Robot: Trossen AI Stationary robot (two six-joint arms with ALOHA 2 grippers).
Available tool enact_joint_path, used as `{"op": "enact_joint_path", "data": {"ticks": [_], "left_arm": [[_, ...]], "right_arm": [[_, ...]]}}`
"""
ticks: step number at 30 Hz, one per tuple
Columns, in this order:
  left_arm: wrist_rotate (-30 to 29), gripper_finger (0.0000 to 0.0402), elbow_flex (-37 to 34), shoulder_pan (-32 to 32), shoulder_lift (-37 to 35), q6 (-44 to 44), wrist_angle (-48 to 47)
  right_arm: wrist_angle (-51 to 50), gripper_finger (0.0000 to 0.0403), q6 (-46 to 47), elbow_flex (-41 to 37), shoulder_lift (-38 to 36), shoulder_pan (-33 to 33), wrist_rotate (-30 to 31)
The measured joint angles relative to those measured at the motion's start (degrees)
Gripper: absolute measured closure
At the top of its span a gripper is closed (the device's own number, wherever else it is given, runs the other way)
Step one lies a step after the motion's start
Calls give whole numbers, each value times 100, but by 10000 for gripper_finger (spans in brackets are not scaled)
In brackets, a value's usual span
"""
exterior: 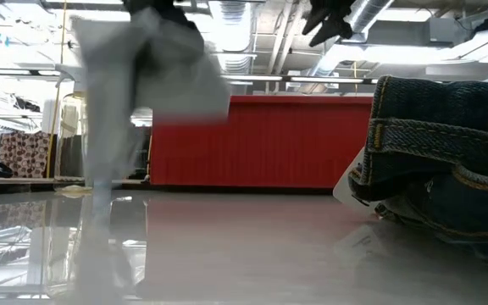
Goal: Fold Laundry from Bin
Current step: Remove the gray boxer from the red laundry bin
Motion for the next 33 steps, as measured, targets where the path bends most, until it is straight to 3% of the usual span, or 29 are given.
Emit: {"op": "enact_joint_path", "data": {"ticks": [9, 14, 17, 21, 29, 31, 33], "left_arm": [[-118, 130, -330, -60, -7, -1173, 572], [1260, 114, -69, -26, -419, -2144, 492], [1208, 114, 291, -152, -883, -2746, 488], [183, 114, 842, -409, -1589, -3466, 820], [-3647, 113, 1193, -1254, -2807, -3945, 1386], [-4111, 113, 1191, -1438, -3009, -3900, 1351], [-4346, 113, 1189, -1565, -3176, -3888, 1320]], "right_arm": [[-820, 171, -231, -1, -2, 122, -8], [-756, 171, -266, -340, -14, 730, -164], [-491, 171, -435, -762, -7, 1279, -334], [425, 171, -724, -1463, -7, 2093, -599], [3439, 171, -594, -3163, -4, 3372, -601], [4138, 171, -415, -3550, -2, 3704, -392], [4810, 171, -260, -3896, -1, 4068, 224]]}}
